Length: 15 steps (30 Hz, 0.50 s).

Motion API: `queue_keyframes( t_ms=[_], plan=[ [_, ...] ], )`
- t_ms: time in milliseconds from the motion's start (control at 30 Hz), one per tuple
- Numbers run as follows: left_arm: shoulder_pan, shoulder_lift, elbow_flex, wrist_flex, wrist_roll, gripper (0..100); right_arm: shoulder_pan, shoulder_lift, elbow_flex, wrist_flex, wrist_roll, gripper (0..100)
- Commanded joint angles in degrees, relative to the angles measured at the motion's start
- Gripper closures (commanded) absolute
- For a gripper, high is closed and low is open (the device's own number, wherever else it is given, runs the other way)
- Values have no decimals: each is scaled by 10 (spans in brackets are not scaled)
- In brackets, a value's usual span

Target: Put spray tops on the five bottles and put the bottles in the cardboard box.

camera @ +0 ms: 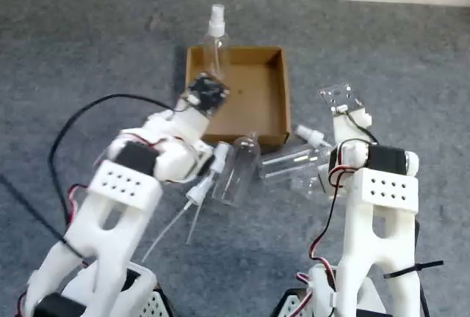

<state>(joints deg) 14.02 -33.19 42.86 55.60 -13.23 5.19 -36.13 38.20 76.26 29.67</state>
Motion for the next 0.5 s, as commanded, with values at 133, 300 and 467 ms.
queue_keyframes(
  t_ms=[133, 300, 467],
  plan=[
    [71, 113, -45, -42, 25, 818, 2, -19, 0, -6, 2, 992],
    [68, 165, -65, -42, 23, 818, 2, -19, 0, -6, 2, 992],
    [36, 190, -63, -70, 22, 819, 2, -19, 0, -6, 2, 992]
  ],
)
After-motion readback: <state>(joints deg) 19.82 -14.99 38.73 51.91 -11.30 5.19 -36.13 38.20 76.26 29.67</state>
